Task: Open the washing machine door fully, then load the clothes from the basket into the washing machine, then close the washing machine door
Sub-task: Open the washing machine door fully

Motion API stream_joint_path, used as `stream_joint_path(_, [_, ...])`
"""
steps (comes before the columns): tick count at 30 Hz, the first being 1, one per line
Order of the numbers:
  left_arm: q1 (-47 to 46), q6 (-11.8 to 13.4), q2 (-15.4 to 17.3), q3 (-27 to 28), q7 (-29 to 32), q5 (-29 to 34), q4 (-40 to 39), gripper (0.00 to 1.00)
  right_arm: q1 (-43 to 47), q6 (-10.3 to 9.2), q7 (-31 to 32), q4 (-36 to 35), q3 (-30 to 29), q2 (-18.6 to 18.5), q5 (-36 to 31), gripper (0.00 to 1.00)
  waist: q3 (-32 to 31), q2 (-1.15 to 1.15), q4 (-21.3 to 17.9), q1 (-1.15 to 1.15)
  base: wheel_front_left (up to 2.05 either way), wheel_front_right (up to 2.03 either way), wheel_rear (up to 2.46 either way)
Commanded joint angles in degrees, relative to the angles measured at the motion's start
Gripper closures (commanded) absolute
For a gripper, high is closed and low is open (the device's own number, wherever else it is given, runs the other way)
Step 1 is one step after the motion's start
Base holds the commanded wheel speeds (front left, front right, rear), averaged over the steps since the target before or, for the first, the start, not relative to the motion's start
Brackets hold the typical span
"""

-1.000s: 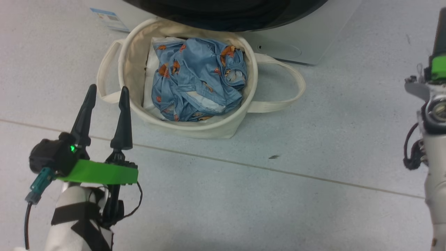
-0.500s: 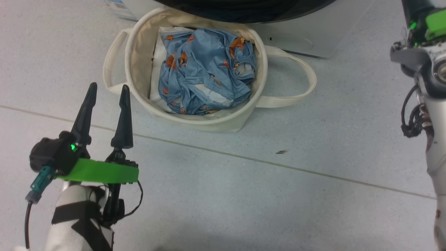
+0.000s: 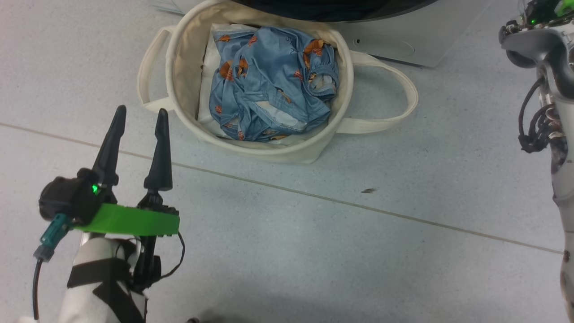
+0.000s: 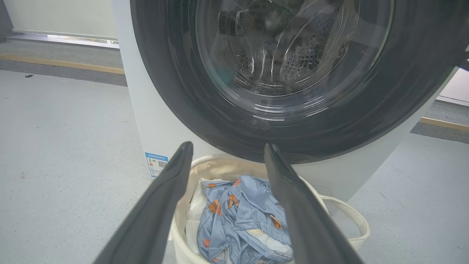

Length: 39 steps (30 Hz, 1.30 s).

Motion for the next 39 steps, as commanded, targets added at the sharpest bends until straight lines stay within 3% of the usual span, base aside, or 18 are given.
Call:
stream_joint_path(1, [-0.18, -0.11, 1.15, 1.75, -0.68, 0.68, -1.76, 0.00, -2.10, 0.06, 0.72, -2.44, 0.35, 1.08, 0.60, 1.00, -0.10, 0.00, -0.03, 0.00, 0.00, 0.00, 0.00])
stream_joint_path(9, [0.44, -0.19, 1.15, 2.10, -0.68, 1.27, -0.74, 0.00, -3.05, 0.06, 8.70, -0.81, 2.57, 1.81, 3.83, 1.00, -1.79, 0.00, -0.68, 0.00, 0.00, 0.00, 0.00])
stream_joint_path(21, [2.20, -0.33, 1.15, 3.19, -0.68, 2.53, 1.58, 0.00, 2.63, 0.06, 21.53, -0.30, 7.29, 1.74, 7.91, 1.00, -6.69, 0.00, -3.77, 0.00, 0.00, 0.00, 0.00])
stream_joint_path(31, [1.90, -0.39, 1.15, 2.83, -0.68, 1.85, 1.66, 0.00, 0.11, 0.06, 7.65, -2.93, 2.68, 0.03, -0.46, 1.00, -5.67, 0.00, -2.13, 0.00, 0.00, 0.00, 0.00])
stream_joint_path(39, [2.35, -0.39, 1.15, 2.98, -0.68, 1.18, 1.95, 0.00, -1.84, 0.06, 11.12, 0.63, 6.68, 1.00, -1.69, 1.00, -6.42, 0.00, -1.32, 0.00, 0.00, 0.00, 0.00])
